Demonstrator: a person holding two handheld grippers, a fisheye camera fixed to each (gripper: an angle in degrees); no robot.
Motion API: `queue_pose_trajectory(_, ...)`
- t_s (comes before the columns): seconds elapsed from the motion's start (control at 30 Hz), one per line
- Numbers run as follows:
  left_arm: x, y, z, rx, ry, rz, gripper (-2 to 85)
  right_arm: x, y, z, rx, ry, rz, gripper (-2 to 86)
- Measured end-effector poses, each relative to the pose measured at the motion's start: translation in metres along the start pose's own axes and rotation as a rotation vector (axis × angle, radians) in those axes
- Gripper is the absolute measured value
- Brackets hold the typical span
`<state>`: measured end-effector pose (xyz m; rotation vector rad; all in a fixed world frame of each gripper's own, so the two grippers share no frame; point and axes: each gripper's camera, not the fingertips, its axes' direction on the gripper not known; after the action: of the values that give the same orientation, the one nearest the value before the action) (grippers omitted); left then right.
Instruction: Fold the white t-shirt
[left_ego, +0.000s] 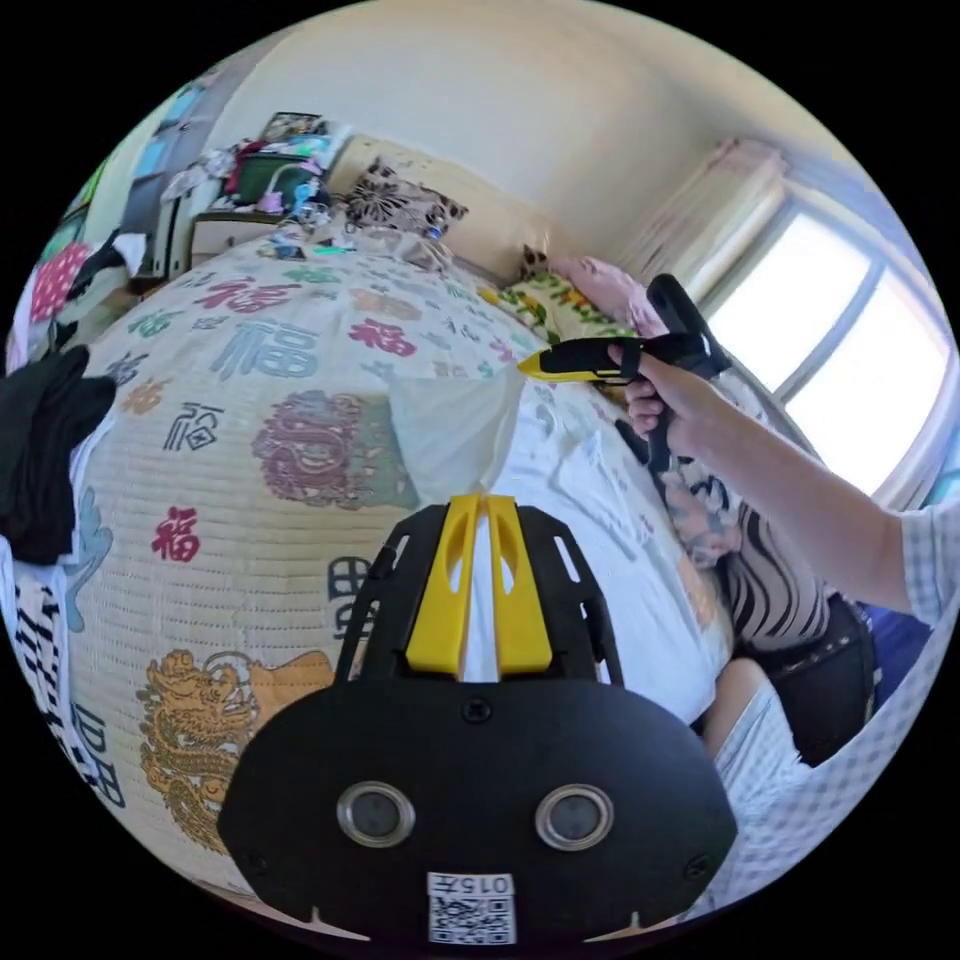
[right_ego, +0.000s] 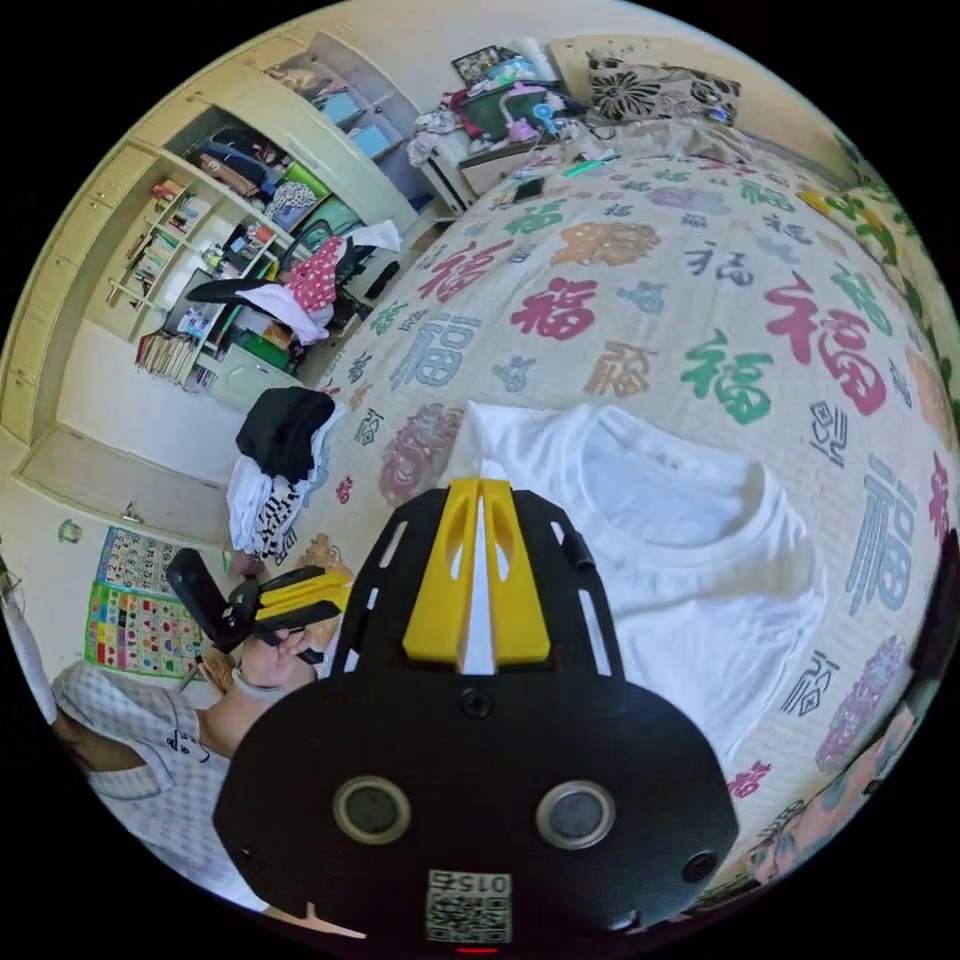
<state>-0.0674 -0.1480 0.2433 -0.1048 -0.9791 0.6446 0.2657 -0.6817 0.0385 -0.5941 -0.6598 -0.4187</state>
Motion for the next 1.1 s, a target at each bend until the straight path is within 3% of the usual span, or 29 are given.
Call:
queue_pose_trajectory(0.27,0.057,0.015,0.076,-0.285,-0.016,0.099,3.0,0.107,0.079,0.007,-0.064,-0.042,0.208,2.6)
queue_pose_trajectory(0.53,0.089,-0.015,0.075,-0.173,-0.003,0.151,2.1,0.119,0.097,-0.034,0.052,0.030,0.077,2.8)
queue_pose_trajectory(0.67,0.093,-0.021,0.125,-0.309,-0.043,0.172,1.6,0.120,0.091,-0.013,-0.024,-0.007,0.028,0.3)
queue_pose_trajectory(0.77,0.100,-0.015,0.144,-0.406,-0.065,0.219,1.4,0.143,0.099,0.000,-0.110,0.016,0.096,-0.1)
queue_pose_trajectory(0.87,0.106,-0.020,0.143,-0.433,-0.019,0.247,2.0,0.168,0.120,-0.020,-0.090,-0.087,0.158,0.1)
queue_pose_trajectory(0.97,0.110,-0.052,0.133,-0.313,0.000,0.298,4.4,0.184,0.136,-0.067,0.010,-0.138,0.075,1.2)
queue_pose_trajectory(1.1,0.105,-0.114,0.149,-0.205,-0.023,0.332,8.5,0.213,0.131,-0.127,0.116,0.109,-0.007,7.9)
